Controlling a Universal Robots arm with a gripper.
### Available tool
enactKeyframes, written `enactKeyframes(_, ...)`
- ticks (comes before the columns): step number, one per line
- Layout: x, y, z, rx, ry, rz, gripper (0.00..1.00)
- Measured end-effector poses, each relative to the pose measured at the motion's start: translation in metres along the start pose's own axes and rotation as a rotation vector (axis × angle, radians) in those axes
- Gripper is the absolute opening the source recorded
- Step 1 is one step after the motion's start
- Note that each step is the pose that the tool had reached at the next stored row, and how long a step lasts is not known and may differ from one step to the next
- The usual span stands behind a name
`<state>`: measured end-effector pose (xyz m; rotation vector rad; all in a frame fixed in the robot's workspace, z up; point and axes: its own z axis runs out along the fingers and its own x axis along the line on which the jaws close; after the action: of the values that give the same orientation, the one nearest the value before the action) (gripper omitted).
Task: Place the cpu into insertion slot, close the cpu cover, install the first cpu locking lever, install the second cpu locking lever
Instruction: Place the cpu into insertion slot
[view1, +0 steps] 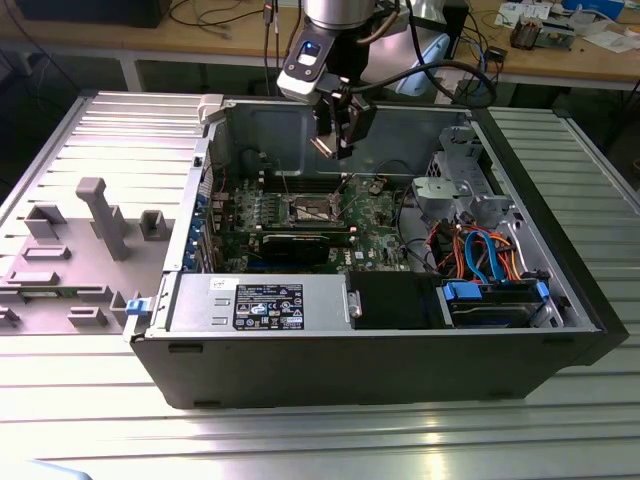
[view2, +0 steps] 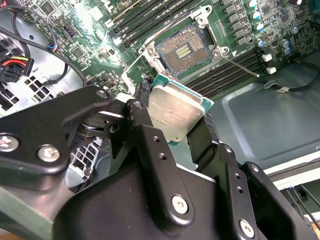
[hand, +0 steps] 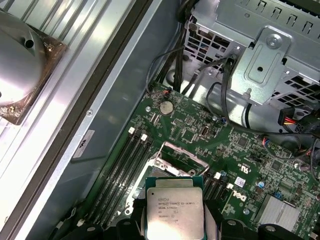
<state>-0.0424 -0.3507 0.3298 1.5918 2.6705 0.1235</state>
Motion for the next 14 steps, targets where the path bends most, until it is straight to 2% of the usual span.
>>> enactKeyframes(14,0.0000,0.0000,0.0004,-0.0002,-0.0018,0.021,0.55)
